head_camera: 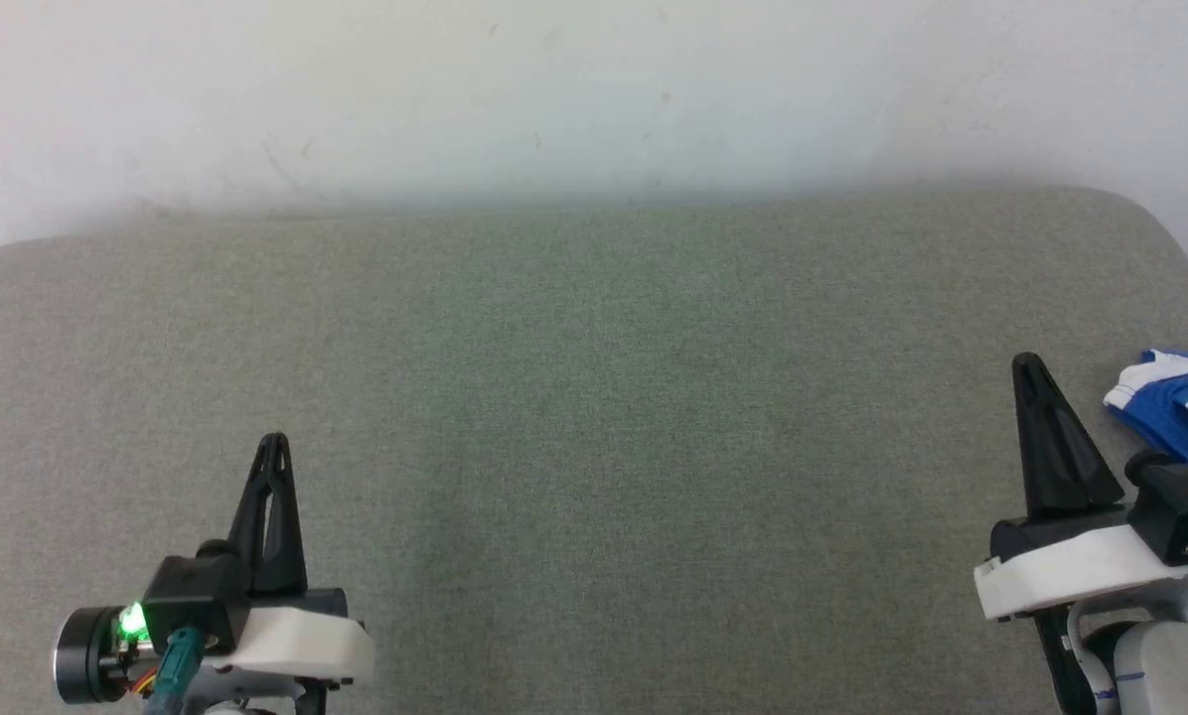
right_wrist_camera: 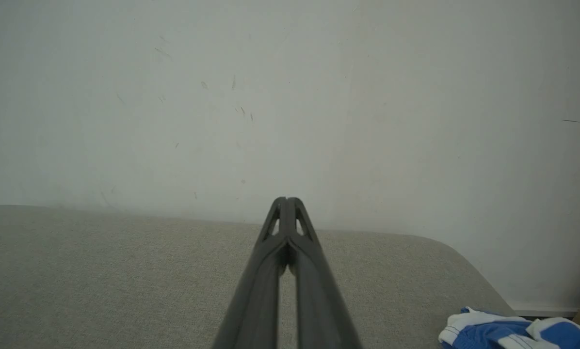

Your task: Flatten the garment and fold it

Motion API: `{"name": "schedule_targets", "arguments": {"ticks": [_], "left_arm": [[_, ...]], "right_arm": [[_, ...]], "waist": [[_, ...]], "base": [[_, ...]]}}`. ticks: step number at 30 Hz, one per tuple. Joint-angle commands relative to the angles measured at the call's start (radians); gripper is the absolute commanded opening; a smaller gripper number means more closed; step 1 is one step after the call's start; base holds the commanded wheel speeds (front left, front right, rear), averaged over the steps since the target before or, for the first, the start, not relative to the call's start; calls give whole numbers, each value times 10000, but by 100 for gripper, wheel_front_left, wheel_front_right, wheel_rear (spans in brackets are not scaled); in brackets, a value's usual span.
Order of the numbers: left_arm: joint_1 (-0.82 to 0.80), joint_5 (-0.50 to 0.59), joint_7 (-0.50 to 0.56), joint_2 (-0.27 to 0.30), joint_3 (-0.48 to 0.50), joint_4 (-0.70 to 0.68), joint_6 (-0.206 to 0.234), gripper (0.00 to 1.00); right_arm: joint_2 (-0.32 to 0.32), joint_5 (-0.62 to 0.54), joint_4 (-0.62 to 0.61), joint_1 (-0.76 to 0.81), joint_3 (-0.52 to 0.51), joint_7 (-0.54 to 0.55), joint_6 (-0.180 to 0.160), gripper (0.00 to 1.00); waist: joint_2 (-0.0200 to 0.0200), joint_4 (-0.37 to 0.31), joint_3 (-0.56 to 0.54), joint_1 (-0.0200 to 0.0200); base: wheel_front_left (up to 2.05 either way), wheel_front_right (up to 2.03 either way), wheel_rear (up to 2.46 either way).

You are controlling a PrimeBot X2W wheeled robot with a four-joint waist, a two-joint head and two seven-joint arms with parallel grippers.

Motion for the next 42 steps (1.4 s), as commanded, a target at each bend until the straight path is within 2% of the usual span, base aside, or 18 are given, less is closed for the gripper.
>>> {"name": "schedule_targets", "arguments": {"ticks": [1,42], "left_arm": [[-79,52,48,-56,-27,33,-67,0],[-204,134,888,-197,-122,223,-299,0]], "right_arm": [[57,-97,-66,149,43,68,-5,0],[201,-414,-178,384,259,908,-11,0]], "waist": [[-1,1,-4,0],[-1,34,-190,-1]], "base": [[0,0,0],[0,0,0]]}}
